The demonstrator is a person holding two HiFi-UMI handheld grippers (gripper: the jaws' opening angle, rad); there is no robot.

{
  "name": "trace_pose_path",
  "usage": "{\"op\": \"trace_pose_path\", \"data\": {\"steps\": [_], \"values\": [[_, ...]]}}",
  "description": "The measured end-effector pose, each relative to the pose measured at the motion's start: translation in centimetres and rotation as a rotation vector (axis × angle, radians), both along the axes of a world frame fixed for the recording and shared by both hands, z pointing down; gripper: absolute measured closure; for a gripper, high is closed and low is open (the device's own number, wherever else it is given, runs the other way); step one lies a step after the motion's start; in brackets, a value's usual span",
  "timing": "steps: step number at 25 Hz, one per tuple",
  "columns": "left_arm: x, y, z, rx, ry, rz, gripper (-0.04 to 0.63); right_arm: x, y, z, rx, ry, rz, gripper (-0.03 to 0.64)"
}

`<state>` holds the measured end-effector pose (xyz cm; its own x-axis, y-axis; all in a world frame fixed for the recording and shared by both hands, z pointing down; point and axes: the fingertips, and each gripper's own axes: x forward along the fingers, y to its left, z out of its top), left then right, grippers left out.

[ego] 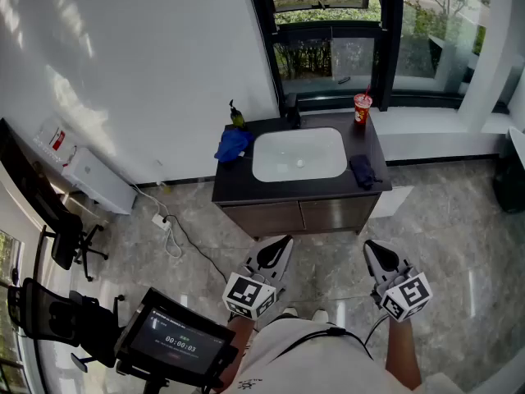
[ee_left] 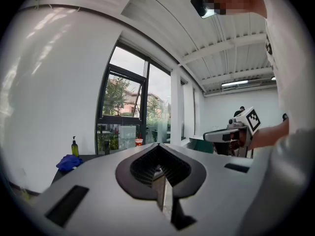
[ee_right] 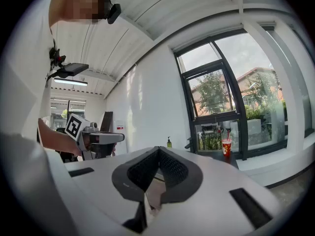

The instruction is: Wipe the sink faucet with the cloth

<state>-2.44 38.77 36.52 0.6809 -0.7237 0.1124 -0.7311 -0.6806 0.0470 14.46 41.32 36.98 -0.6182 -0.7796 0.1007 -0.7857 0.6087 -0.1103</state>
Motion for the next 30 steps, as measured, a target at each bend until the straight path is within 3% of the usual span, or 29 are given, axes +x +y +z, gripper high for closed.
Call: {"op": "trace_pose_path", "data": {"steps": [8,15,22,30], "values": [[1.2,-0.9,0.4,0.003,-0.002,-0.026,0.595,1.5,-1.1,1.4,-0.02,-0.007,-0.032,0.612],[0.0,-4.3,1.9,-0.012,0.01,-0.05,0.595,0.2,-4.3,2.3,-0.032,0.005,-0.059,0.612],[-0.3,-13.9,2.6,-0.007,0.029,-0.014,0.595,-0.6,-13.2,2.7,-0.034,0.033,-0.038,0.612],[-2.3,-26.8,1.4,0.003,0.009,0.07,0.595,-5.7,-26.4,0.5,-0.006,0.023,-0.042,0.612]]}}
